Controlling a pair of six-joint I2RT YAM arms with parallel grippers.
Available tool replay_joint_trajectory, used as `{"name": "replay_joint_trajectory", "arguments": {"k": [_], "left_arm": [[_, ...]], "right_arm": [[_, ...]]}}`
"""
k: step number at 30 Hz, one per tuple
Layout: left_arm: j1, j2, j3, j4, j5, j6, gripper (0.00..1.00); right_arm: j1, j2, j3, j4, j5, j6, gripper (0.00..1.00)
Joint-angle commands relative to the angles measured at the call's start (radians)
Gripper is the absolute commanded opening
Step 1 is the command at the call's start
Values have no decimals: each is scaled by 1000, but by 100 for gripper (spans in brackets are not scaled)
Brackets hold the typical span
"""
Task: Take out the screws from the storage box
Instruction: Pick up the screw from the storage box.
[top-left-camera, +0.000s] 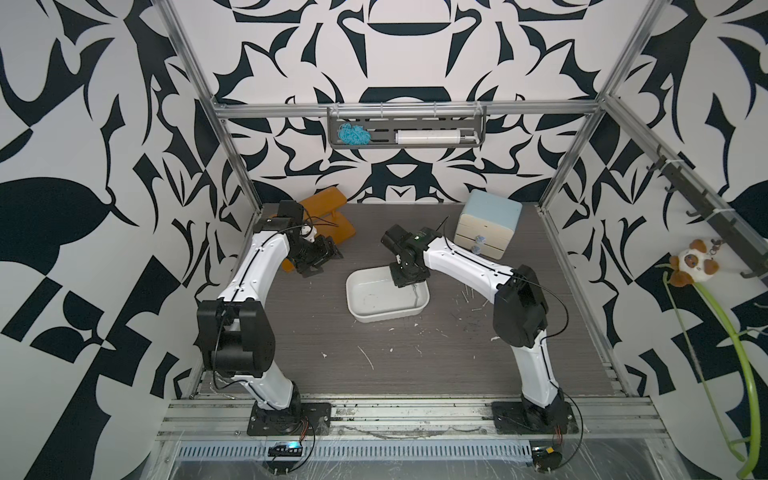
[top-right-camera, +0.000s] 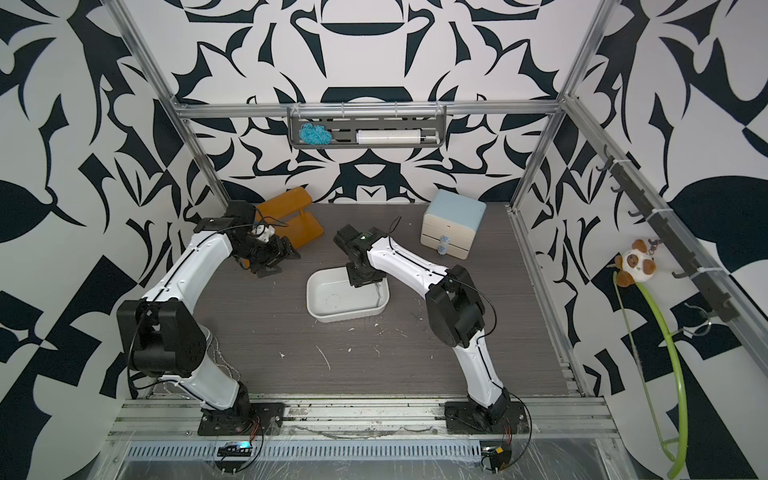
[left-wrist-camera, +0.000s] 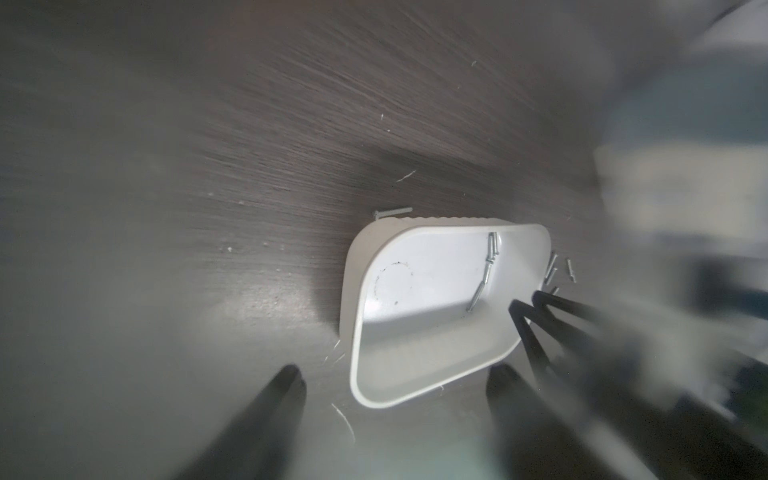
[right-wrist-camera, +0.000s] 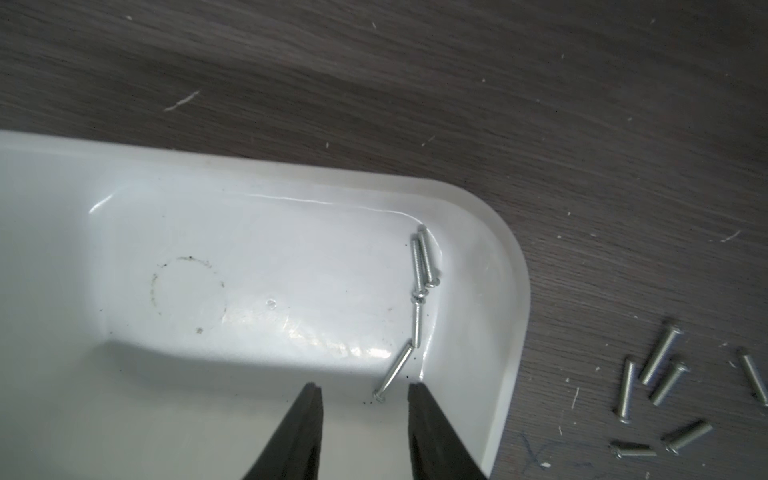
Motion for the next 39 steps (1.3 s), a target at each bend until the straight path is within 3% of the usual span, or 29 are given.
{"name": "replay_joint_trajectory", "arguments": {"k": [1,14,25,30,36,39], "left_arm": [[3,33,36,-34,-17,28,77],[3,79,61,-34,21,38,75],[3,66,61,-31,21,41,75],[3,66,61,-31,26,40,75],[3,75,63,-29,33,39,75],[3,76,64,-28,34,39,75]], "right_arm": [[-13,8,-16,-46,-14,38,40],[-40,55,-129,30,-90,58,40],[-91,147,-46,31,-122,22,39],[-92,170,-26,20,-116,19,29],[-94,192,-10,20,-142,12,2],[-93,180,8,22,-132,1,0]]}}
